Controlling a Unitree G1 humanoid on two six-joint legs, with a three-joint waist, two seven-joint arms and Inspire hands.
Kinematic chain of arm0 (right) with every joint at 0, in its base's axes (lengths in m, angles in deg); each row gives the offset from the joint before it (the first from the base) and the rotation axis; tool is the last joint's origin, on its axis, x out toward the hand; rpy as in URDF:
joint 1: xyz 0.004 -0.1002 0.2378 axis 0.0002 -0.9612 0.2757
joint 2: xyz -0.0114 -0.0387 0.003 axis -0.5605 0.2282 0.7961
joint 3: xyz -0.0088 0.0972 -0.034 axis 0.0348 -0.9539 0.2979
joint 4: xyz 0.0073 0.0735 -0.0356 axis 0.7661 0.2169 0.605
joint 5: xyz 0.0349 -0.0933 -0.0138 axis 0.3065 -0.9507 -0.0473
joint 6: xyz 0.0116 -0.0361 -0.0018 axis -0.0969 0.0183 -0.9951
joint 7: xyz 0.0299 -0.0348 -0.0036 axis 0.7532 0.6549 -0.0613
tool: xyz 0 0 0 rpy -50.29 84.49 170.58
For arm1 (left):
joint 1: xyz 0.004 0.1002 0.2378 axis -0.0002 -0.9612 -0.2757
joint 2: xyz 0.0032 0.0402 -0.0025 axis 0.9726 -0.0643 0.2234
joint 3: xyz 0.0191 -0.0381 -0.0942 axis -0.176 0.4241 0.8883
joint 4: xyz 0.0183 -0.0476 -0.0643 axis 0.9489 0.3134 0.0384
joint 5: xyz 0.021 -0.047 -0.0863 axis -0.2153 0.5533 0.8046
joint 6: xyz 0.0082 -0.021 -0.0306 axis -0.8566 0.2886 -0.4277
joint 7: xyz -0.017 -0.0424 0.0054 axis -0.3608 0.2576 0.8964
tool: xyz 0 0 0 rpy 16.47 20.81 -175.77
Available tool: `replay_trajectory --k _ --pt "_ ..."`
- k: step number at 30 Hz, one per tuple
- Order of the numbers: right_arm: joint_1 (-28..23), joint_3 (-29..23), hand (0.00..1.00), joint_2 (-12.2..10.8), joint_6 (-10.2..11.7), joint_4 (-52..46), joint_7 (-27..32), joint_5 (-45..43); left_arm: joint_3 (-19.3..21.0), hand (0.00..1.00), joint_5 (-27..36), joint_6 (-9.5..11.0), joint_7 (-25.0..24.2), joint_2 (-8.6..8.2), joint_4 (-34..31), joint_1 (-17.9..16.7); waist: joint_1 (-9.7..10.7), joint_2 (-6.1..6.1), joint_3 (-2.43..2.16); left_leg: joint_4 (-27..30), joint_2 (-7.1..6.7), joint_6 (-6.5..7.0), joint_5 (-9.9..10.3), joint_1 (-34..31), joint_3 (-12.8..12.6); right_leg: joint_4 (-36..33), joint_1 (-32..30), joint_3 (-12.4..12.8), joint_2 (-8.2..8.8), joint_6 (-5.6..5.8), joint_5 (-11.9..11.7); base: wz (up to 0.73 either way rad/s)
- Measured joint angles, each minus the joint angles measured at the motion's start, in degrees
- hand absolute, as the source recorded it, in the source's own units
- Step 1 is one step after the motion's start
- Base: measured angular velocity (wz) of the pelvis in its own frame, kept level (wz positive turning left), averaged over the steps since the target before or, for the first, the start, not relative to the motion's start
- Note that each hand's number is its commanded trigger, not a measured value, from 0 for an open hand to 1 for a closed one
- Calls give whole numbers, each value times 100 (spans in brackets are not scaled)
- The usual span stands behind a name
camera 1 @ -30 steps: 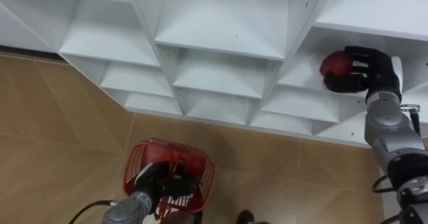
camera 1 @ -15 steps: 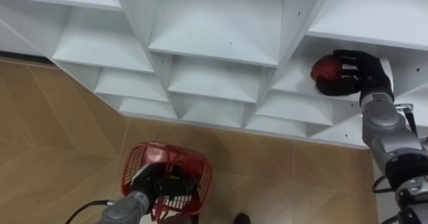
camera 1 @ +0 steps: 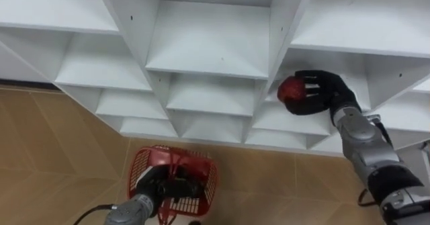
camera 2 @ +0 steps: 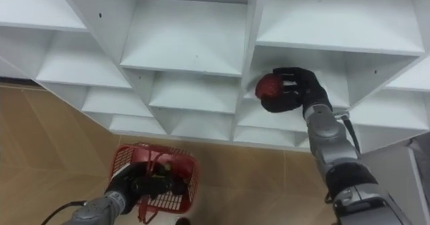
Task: Collect fruits from the closet
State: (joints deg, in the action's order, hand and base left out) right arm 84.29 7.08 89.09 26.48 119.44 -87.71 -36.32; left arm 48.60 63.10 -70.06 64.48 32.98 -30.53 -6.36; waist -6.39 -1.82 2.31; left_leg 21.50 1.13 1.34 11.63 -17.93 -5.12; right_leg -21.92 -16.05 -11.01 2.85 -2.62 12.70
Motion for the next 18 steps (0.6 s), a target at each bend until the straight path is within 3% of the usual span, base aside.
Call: replay_trajectory --k 3,5,7,8,11,16,17,18 --pt "-122 94 100 -14 -2 -43 -245 2 12 100 0 4 -39 -2 -25 0 28 14 -11 -30 1 0 0 167 -33 42 178 -1 -2 0 0 0" --pt "-290 98 100 -20 0 -204 -448 -12 45 100 -1 7 -155 5 -98 -5 38 33 -66 -48 0 0 0 234 -62 57 243 9 -1 1 0 0" --pt "-343 102 100 -40 -1 -210 -585 -24 90 100 -1 25 -208 4 -148 -6 50 42 -85 -76 -1 4 -4 324 -82 85 314 24 0 3 0 -4" --pt "-441 101 100 -41 -2 -325 -647 -83 124 100 -3 49 -276 4 -147 -13 62 43 -122 -84 -2 3 -9 365 -82 130 362 19 -1 8 -3 0" --pt "-729 105 100 -65 18 -760 -744 -137 139 100 -3 126 -320 4 -147 -45 148 36 -126 -109 -6 4 -9 532 -85 162 529 1 0 11 -5 0" --pt "-1336 93 100 -63 13 -1267 -986 -97 155 100 -4 227 -273 -9 -149 -153 274 -28 -163 -332 -34 -2 -36 940 -95 354 915 4 -5 35 -15 -1" --pt "-1447 92 100 -78 9 -1416 -1041 -75 180 100 -4 253 -262 -1 -161 -183 299 -76 -207 -424 -50 -4 -73 994 -103 395 939 23 -3 45 -22 -4" --pt "-1508 92 100 -78 7 -1518 -1058 -65 193 100 -4 256 -256 0 -177 -184 315 -98 -213 -457 -53 -3 -94 1017 -104 428 963 21 -4 48 -35 0"
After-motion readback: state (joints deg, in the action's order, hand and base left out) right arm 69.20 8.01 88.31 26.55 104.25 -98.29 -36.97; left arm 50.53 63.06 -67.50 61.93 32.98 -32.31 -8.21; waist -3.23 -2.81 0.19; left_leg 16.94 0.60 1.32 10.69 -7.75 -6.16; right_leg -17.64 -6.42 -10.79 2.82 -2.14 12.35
